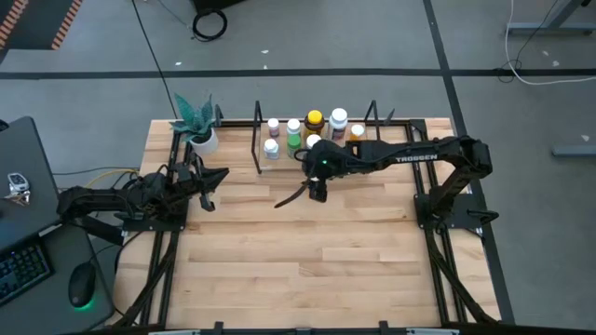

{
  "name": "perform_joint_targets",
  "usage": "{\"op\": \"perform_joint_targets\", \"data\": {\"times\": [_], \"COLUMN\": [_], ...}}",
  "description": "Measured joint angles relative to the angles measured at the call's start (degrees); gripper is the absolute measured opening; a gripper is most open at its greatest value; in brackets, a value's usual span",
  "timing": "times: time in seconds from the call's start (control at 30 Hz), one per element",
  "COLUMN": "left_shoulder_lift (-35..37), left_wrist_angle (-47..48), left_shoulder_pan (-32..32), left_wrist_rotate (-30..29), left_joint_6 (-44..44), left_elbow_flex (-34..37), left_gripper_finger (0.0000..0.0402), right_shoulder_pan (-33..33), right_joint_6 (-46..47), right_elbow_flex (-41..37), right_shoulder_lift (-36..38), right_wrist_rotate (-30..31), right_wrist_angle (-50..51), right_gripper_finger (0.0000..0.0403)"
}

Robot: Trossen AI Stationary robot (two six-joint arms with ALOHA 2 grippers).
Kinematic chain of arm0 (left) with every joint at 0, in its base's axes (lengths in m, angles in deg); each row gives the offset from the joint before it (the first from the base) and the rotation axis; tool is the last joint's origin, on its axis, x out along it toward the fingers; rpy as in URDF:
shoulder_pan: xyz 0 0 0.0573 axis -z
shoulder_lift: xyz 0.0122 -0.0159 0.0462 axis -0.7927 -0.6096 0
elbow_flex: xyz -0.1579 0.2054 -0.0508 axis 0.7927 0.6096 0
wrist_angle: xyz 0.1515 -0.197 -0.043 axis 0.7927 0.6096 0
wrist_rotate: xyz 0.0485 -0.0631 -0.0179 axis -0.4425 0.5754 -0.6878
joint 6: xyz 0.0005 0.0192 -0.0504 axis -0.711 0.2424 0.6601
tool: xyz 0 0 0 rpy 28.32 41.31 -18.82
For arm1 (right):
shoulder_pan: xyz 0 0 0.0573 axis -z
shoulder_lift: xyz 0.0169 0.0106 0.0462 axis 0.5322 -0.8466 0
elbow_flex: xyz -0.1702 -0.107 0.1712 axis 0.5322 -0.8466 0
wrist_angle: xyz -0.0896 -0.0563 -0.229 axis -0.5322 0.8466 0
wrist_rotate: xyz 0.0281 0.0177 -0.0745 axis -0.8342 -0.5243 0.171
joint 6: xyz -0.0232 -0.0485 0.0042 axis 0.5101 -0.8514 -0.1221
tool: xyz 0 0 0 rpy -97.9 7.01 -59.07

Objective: Pick and place medicine bottles onto shelf by color
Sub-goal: Put the orange pill bottle on the shelf

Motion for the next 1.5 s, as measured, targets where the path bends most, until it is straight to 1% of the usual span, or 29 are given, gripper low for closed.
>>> {"op": "perform_joint_targets", "data": {"times": [0.1,0.23,0.5,0.63,0.7,0.93,1.1,1.17,1.3,1.5], "left_shoulder_lift": [0.0,0.0,0.0,0.0,0.0,-0.1,0.0,0.0,0.0,0.0], "left_wrist_angle": [0.0,0.0,0.0,0.0,0.0,0.0,-0.1,-0.1,-0.1,-0.1], "left_shoulder_pan": [0.0,0.0,0.0,0.0,0.0,0.0,0.0,0.0,0.0,0.0], "left_wrist_rotate": [0.0,0.0,0.0,0.0,0.0,0.0,0.0,0.0,0.0,0.0], "left_joint_6": [0.0,0.0,0.0,0.0,0.0,0.0,0.0,0.0,0.0,0.0], "left_elbow_flex": [0.0,0.0,0.0,0.0,0.0,0.0,0.0,0.0,0.0,0.0], "left_gripper_finger": [0.0037,0.0038,0.0028,0.0032,0.0035,0.0040,0.0032,0.0030,0.0028,0.0035], "right_shoulder_pan": [-0.7,-2.0,-5.2,-6.3,-6.6,-6.5,-5.7,-5.1,-4.0,-2.5], "right_joint_6": [-0.2,-0.2,1.1,0.6,0.1,-0.3,-1.5,-1.1,-0.5,-1.9], "right_elbow_flex": [0.0,0.0,0.0,0.0,0.2,0.0,0.0,-1.0,-3.6,-7.3], "right_shoulder_lift": [0.0,0.0,0.0,-1.3,-2.4,-3.9,-3.9,-3.9,-3.9,-3.9], "right_wrist_rotate": [-1.2,-1.4,-1.0,-0.5,-0.5,-0.2,2.4,3.5,3.4,3.6], "right_wrist_angle": [-4.0,-5.6,-10.2,-13.2,-16.6,-16.0,-11.1,-10.3,-9.4,-9.5], "right_gripper_finger": [0.0271,0.0271,0.0271,0.0272,0.0272,0.0272,0.0272,0.0272,0.0274,0.0302]}}
